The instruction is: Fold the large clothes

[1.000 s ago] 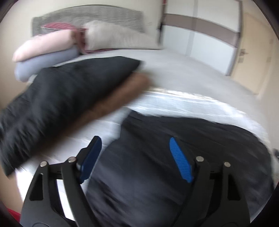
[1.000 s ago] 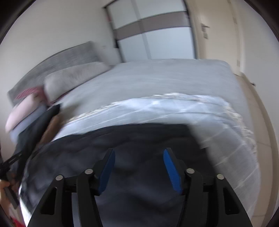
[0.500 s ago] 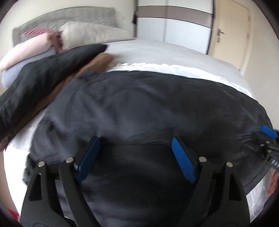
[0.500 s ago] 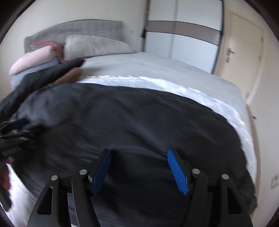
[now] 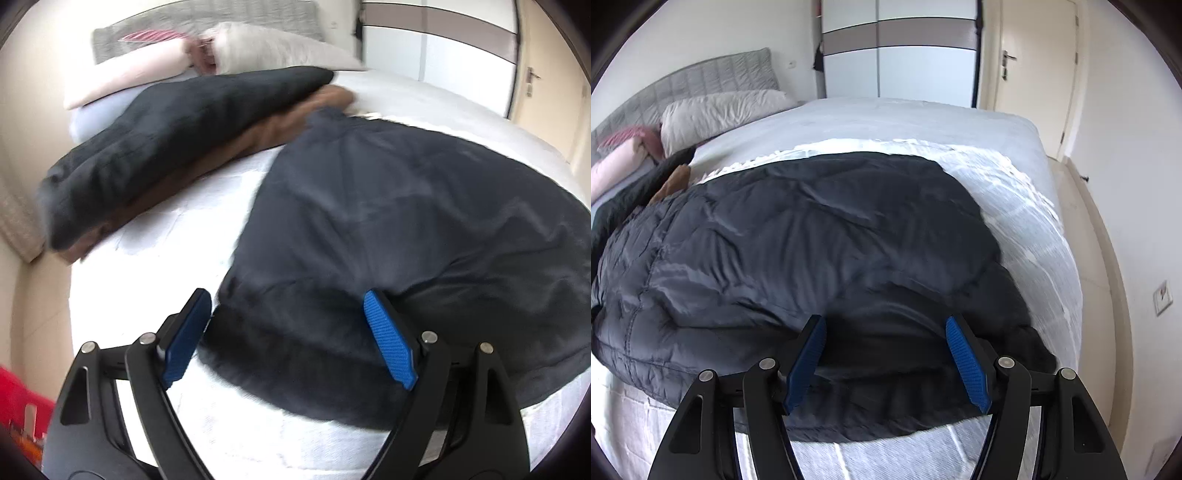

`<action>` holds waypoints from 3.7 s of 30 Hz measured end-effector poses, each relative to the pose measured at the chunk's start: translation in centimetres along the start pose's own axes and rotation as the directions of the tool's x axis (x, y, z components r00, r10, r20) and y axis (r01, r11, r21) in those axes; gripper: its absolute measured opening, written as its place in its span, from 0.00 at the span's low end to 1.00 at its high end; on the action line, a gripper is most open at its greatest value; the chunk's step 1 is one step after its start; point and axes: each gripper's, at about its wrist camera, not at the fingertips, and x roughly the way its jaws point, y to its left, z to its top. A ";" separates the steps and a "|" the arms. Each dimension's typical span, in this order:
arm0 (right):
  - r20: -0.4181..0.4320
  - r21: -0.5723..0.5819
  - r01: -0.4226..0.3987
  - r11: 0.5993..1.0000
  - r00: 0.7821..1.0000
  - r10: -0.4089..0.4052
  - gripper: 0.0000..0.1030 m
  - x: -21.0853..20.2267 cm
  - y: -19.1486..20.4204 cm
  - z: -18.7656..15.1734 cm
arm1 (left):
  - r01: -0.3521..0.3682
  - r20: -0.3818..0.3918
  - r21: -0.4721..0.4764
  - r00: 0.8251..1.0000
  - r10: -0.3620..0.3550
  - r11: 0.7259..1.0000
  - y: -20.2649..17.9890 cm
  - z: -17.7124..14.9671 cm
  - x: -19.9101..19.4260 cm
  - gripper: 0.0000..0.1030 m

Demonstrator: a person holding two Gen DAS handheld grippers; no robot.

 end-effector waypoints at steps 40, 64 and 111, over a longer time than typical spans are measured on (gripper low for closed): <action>0.252 0.567 -0.390 0.725 0.921 0.298 0.09 -6.6 -10.8 -2.1 | 0.630 0.173 -0.634 0.681 -0.712 0.449 11.3 -3.0 -1.8 0.14; -0.057 0.437 -0.134 0.889 0.983 0.177 0.52 -4.6 -12.3 -7.3 | 0.232 -0.195 -0.537 0.901 -0.387 0.811 19.1 -6.9 -2.0 0.31; -0.164 -0.111 -0.074 0.991 0.985 0.056 0.84 -13.5 8.2 -8.4 | 0.237 -0.159 0.199 0.965 -0.207 0.951 -9.8 -10.6 -18.7 0.99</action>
